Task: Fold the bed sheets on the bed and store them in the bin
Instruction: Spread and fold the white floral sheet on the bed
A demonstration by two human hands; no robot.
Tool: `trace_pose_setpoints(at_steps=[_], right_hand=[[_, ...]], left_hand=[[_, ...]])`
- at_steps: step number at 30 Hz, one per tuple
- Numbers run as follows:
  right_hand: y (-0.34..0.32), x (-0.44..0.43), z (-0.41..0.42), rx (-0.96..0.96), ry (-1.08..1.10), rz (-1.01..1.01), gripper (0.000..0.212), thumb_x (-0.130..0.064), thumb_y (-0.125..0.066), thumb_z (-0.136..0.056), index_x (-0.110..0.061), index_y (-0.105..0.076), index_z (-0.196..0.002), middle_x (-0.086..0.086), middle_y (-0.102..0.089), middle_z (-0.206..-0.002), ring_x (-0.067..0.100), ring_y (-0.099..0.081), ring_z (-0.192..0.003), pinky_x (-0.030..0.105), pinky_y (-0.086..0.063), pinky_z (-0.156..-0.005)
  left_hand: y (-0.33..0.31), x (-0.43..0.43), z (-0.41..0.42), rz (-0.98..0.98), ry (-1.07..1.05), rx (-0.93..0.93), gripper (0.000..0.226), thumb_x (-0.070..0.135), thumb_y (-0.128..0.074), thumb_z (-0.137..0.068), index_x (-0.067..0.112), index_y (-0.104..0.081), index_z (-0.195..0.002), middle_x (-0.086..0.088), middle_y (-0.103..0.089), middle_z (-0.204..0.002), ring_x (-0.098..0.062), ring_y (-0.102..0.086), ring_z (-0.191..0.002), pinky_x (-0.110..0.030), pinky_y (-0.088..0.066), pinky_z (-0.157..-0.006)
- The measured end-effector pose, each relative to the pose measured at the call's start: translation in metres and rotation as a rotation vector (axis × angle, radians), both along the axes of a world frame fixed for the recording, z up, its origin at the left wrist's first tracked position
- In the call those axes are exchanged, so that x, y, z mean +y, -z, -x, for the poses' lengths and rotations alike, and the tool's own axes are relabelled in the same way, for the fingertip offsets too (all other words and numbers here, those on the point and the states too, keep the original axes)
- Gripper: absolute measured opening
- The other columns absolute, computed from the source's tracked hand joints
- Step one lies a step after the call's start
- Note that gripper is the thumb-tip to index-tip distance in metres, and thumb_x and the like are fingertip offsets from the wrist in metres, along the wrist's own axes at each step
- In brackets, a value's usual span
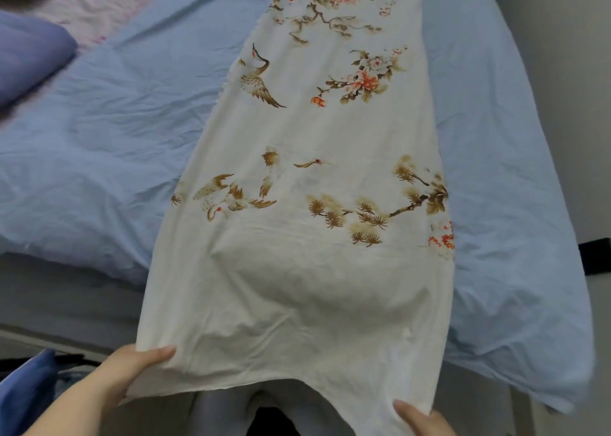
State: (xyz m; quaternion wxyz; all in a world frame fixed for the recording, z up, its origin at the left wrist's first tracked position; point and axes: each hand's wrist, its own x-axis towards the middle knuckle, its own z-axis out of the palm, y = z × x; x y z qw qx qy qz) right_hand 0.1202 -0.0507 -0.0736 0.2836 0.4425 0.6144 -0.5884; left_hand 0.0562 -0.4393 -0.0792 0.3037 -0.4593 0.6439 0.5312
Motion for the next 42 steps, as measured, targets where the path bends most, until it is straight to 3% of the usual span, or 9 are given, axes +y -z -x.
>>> trace_pose_setpoints(at_steps=[5, 8, 12, 17, 25, 32, 35, 39, 42], right_hand=[[0.014, 0.01, -0.018, -0.006, 0.168, -0.269, 0.031, 0.004, -0.057, -0.086, 0.022, -0.053, -0.112, 0.038, -0.052, -0.119, 0.039, -0.054, -0.111, 0.034, -0.042, -0.093], [0.006, 0.013, -0.04, 0.072, 0.221, -0.306, 0.024, -0.005, -0.052, -0.091, 0.01, -0.056, -0.11, 0.024, -0.061, -0.095, 0.029, -0.054, -0.077, 0.02, -0.045, -0.041], [-0.05, 0.027, -0.057, 0.299, 0.297, -0.299, 0.015, -0.01, -0.046, -0.095, -0.004, -0.058, -0.103, 0.01, -0.058, -0.08, 0.026, -0.053, -0.069, 0.023, -0.044, -0.047], [-0.13, 0.064, -0.071, 0.595, 0.422, -0.384, 0.015, -0.019, -0.047, -0.095, -0.013, -0.058, -0.087, -0.002, -0.055, -0.078, 0.014, -0.055, -0.066, 0.012, -0.045, -0.039], [-0.148, 0.078, -0.102, 0.438, 0.353, -0.456, 0.023, -0.016, -0.046, -0.095, 0.003, -0.056, -0.105, 0.013, -0.055, -0.083, 0.027, -0.05, -0.077, 0.032, -0.039, -0.069], [-0.171, 0.096, -0.142, 0.369, 0.32, -0.573, 0.035, -0.012, -0.052, -0.092, 0.016, -0.055, -0.113, 0.033, -0.054, -0.116, 0.036, -0.052, -0.103, 0.042, -0.036, -0.094], [-0.154, 0.083, -0.149, 0.269, 0.262, -0.512, 0.035, -0.012, -0.05, -0.094, 0.016, -0.055, -0.114, 0.03, -0.056, -0.115, 0.03, -0.051, -0.091, 0.034, -0.035, -0.079], [-0.127, 0.088, -0.15, 0.204, 0.272, -0.447, 0.032, -0.021, -0.049, -0.094, 0.007, -0.065, -0.092, 0.013, -0.05, -0.069, 0.022, -0.038, -0.055, 0.027, -0.032, -0.058], [-0.14, 0.09, -0.157, 0.188, 0.287, -0.461, 0.032, -0.017, -0.046, -0.095, 0.011, -0.061, -0.093, 0.015, -0.049, -0.072, 0.024, -0.04, -0.057, 0.03, -0.031, -0.056]], left_hand=[[-0.008, 0.008, -0.026, 0.079, -0.146, 0.052, 0.022, 0.009, -0.051, -0.093, -0.009, -0.056, -0.105, -0.02, -0.066, -0.083, -0.034, -0.056, -0.079, -0.04, -0.045, -0.074], [-0.024, 0.021, -0.047, 0.239, -0.126, 0.115, 0.042, 0.017, -0.046, -0.096, -0.012, -0.044, -0.128, -0.03, -0.053, -0.121, -0.038, -0.052, -0.098, -0.041, -0.04, -0.091], [-0.078, 0.032, -0.056, 0.28, -0.059, 0.224, 0.047, 0.024, -0.041, -0.099, -0.006, -0.039, -0.134, -0.03, -0.049, -0.127, -0.031, -0.046, -0.085, -0.039, -0.036, -0.079], [-0.146, 0.04, -0.08, 0.187, -0.11, 0.406, 0.039, 0.028, -0.044, -0.097, -0.001, -0.049, -0.123, -0.015, -0.054, -0.079, -0.026, -0.046, -0.063, -0.032, -0.035, -0.053], [-0.159, 0.047, -0.105, 0.165, -0.009, 0.32, 0.044, 0.026, -0.054, -0.093, -0.011, -0.056, -0.117, -0.022, -0.061, -0.104, -0.037, -0.058, -0.094, -0.045, -0.044, -0.093], [-0.153, 0.052, -0.141, 0.139, 0.05, 0.335, 0.024, 0.017, -0.055, -0.092, -0.006, -0.061, -0.095, -0.01, -0.062, -0.074, -0.028, -0.056, -0.07, -0.034, -0.039, -0.061], [-0.149, 0.052, -0.15, 0.105, 0.01, 0.298, 0.025, 0.014, -0.057, -0.091, -0.009, -0.061, -0.098, -0.015, -0.063, -0.075, -0.03, -0.058, -0.07, -0.033, -0.042, -0.059], [-0.152, 0.061, -0.154, 0.066, 0.034, 0.294, 0.02, 0.012, -0.059, -0.089, -0.007, -0.06, -0.095, -0.015, -0.064, -0.078, -0.03, -0.059, -0.07, -0.032, -0.044, -0.058], [-0.149, 0.058, -0.159, 0.073, 0.016, 0.278, 0.023, 0.016, -0.06, -0.089, -0.008, -0.061, -0.089, -0.017, -0.064, -0.078, -0.032, -0.059, -0.073, -0.034, -0.044, -0.061]])
